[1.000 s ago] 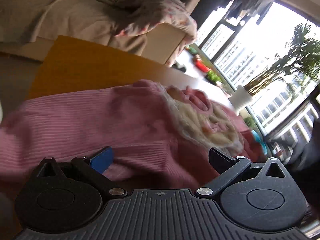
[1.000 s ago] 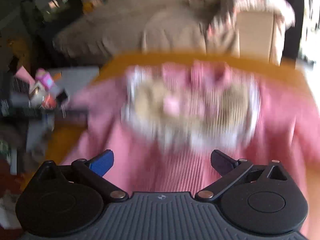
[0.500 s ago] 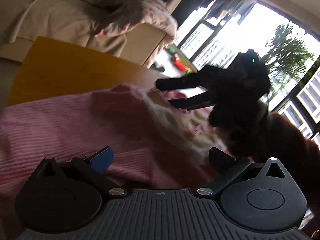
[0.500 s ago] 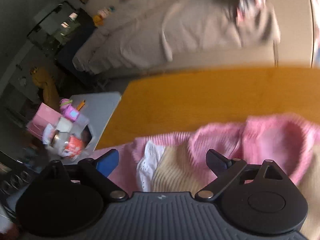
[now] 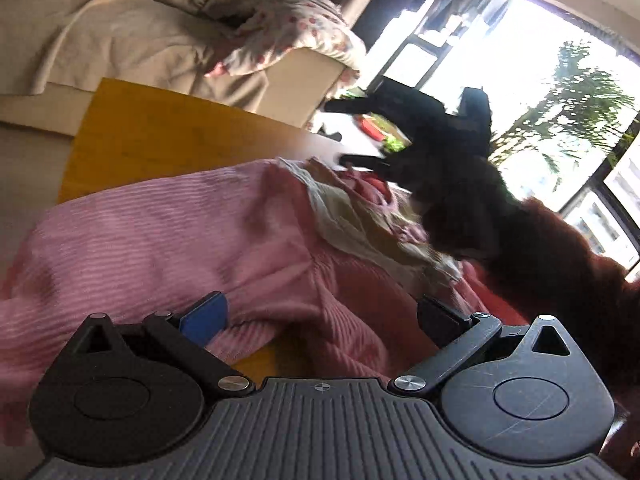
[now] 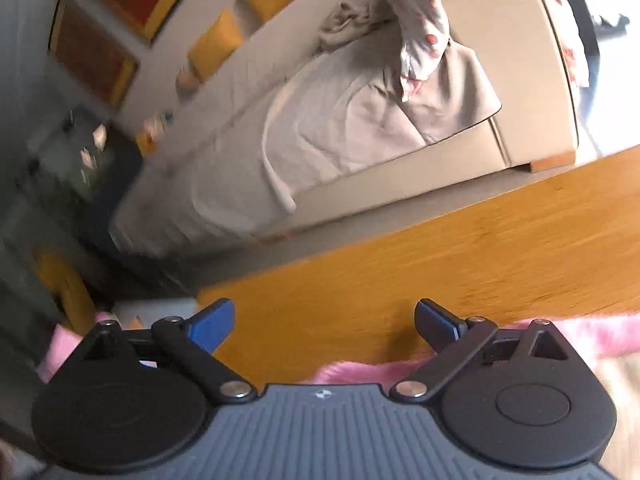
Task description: Fold clothes
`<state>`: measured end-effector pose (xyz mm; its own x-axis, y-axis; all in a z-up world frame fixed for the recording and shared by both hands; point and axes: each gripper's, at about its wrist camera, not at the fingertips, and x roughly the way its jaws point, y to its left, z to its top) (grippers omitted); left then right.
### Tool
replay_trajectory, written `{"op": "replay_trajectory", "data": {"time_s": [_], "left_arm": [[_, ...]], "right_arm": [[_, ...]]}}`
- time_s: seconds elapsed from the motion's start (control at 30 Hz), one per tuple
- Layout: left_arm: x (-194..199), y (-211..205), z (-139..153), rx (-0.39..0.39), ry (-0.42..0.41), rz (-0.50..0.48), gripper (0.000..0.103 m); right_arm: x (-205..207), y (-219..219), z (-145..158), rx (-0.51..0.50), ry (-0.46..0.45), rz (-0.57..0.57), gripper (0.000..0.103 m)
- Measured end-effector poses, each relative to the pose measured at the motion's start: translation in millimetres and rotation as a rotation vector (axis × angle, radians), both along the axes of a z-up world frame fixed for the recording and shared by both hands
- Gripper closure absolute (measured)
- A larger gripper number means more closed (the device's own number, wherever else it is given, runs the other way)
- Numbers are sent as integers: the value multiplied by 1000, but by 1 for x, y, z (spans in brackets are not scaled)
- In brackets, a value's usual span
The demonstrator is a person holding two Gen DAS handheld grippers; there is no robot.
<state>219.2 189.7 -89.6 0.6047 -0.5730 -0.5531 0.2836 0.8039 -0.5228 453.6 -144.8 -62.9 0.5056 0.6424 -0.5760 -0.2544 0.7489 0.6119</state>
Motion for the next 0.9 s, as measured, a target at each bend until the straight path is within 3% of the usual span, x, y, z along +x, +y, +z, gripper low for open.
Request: {"op": "replay_trajectory", "data": {"time_s": [0.1,0.17,0.33,0.4,0.5,0.77,0.9], "left_arm": [[6,2,9,3,-11,32,0],[10,3,15,5,-18,53,0],[27,-24,23,-192,-43,-35,0],[34,-44,15,-217,-17,-79,0],[38,-63,-2,-129,40,-83,0],[31,-64,3,107,-19,-58,0],[29,-54,8,102,16,4,0]], "right_arm": [[-27,-37,25,53,-44,24,1],[-48,-59,24,36,-44,0,0],[-105,-112,13,-31,-29,-80,0],[-128,-134,8,-58,-23,-112,0],[-150,-143,0,-78,-50,-141,0],[-203,-135,-7,-46,-147,-163,0],[-215,-106,-4,-132,-183,-125,0]]}}
